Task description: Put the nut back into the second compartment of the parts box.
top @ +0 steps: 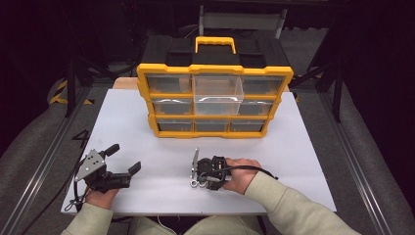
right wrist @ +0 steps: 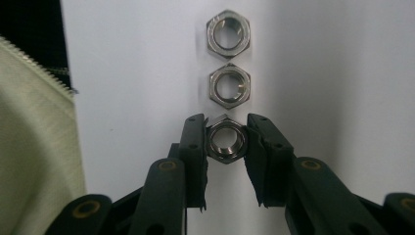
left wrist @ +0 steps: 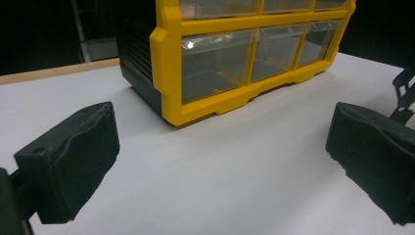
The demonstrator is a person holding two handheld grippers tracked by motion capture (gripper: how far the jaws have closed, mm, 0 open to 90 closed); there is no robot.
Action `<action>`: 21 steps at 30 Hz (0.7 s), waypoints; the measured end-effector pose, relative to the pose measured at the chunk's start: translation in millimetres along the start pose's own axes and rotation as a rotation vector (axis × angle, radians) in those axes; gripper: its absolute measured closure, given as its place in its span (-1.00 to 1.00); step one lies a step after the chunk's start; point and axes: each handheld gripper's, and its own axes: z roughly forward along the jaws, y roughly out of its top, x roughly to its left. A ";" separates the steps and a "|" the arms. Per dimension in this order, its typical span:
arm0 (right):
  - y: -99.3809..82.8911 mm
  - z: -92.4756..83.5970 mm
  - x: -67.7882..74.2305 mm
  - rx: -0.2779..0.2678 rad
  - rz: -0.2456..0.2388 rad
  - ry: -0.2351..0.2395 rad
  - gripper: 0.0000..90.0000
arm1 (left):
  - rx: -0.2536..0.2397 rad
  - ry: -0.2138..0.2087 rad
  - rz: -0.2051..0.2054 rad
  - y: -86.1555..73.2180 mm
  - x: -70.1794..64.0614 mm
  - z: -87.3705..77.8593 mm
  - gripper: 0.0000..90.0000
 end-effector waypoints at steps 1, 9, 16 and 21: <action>0.6 -4.7 -0.3 0.002 -0.003 0.003 0.56 | 0.000 0.000 0.002 0.0 -0.1 0.1 -1.00; 1.2 -43.4 -6.1 -0.015 -0.011 0.019 0.56 | 0.001 0.002 0.002 0.3 -0.3 -0.4 -1.00; 3.9 -79.5 -10.3 -0.024 -0.016 0.001 0.55 | 0.001 0.007 0.003 0.3 -0.7 -0.4 -1.00; 8.8 -103.0 -12.6 -0.031 -0.031 -0.004 0.56 | 0.000 0.006 0.006 0.4 -0.3 -1.2 -0.99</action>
